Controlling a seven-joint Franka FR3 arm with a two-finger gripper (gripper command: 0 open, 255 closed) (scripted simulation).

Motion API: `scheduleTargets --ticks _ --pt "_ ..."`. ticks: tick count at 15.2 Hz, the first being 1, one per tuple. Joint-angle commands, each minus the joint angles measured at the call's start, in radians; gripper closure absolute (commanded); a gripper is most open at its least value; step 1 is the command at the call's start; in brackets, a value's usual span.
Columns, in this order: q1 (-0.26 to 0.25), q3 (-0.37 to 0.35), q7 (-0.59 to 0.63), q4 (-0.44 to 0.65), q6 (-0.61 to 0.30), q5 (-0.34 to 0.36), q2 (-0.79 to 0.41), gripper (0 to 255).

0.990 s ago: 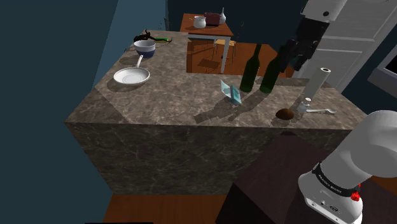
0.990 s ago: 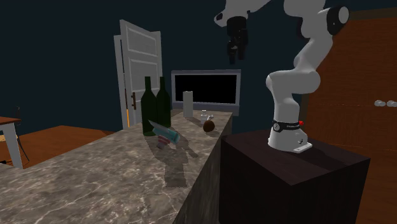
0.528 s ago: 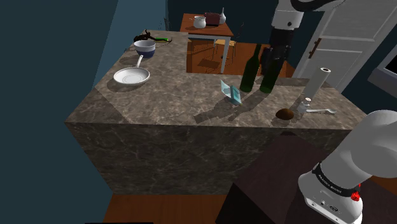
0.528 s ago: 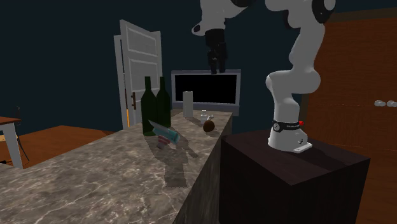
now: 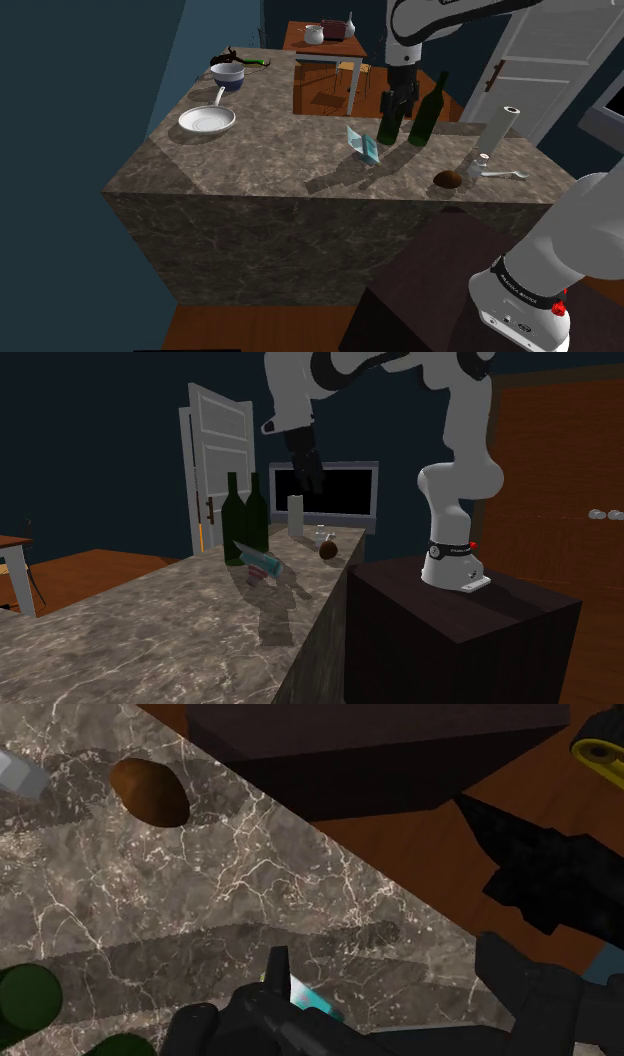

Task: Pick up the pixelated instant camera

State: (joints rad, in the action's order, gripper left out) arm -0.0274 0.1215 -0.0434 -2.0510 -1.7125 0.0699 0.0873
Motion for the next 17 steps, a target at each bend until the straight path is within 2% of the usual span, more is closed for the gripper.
scheduleTargets --ticks 1,10,17 --pt "-0.001 0.000 -0.024 0.068 0.003 0.016 -0.102 0" --pt "-0.001 -0.003 -0.119 0.429 0.079 0.095 -0.539 0" --pt "-0.003 0.000 -0.203 0.819 0.205 0.160 -0.911 0"
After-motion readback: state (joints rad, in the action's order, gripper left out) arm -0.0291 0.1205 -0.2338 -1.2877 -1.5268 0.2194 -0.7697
